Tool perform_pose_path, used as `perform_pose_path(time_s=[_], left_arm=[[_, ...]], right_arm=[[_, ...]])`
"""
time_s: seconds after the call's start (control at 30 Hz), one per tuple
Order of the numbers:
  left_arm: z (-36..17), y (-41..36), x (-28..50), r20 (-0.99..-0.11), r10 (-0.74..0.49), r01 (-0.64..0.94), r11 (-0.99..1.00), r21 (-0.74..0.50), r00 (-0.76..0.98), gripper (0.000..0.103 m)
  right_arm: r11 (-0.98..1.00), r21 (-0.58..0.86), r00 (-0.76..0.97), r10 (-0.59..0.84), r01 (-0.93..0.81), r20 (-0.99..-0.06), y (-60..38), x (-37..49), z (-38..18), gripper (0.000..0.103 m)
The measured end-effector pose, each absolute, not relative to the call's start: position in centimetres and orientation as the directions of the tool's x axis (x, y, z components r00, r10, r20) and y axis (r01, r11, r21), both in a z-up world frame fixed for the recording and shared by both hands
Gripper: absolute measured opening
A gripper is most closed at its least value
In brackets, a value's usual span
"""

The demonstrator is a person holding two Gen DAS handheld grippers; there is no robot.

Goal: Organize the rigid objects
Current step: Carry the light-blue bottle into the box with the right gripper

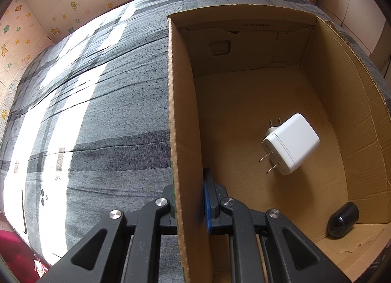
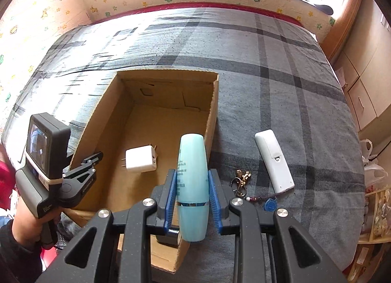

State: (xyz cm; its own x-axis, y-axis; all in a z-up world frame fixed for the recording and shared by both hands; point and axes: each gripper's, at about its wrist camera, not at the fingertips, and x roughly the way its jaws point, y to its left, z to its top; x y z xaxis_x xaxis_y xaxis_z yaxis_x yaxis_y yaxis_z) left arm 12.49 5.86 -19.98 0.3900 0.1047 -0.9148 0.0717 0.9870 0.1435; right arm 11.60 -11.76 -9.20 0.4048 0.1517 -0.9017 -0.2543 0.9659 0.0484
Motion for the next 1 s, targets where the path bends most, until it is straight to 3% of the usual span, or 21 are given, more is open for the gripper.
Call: perform_pose_path(time_s=[0.5,1.0], left_arm=[[-20.0,6.0,12.5,-0.915,0.101,0.07,0.988,0.139,0.39,0.013],[-19.9,6.0,12.5,-0.915,0.101,0.07,0.988,0.138,0.39,0.013]], right_arm=[[0.937,0.066,0.351,0.192,-0.342,-0.917,-5.9,12.6,-11.3,0.027],[0.931,0.103,0.229,0.191,-0.35,-0.955,-2.3,14.0,-17.5,0.027]])
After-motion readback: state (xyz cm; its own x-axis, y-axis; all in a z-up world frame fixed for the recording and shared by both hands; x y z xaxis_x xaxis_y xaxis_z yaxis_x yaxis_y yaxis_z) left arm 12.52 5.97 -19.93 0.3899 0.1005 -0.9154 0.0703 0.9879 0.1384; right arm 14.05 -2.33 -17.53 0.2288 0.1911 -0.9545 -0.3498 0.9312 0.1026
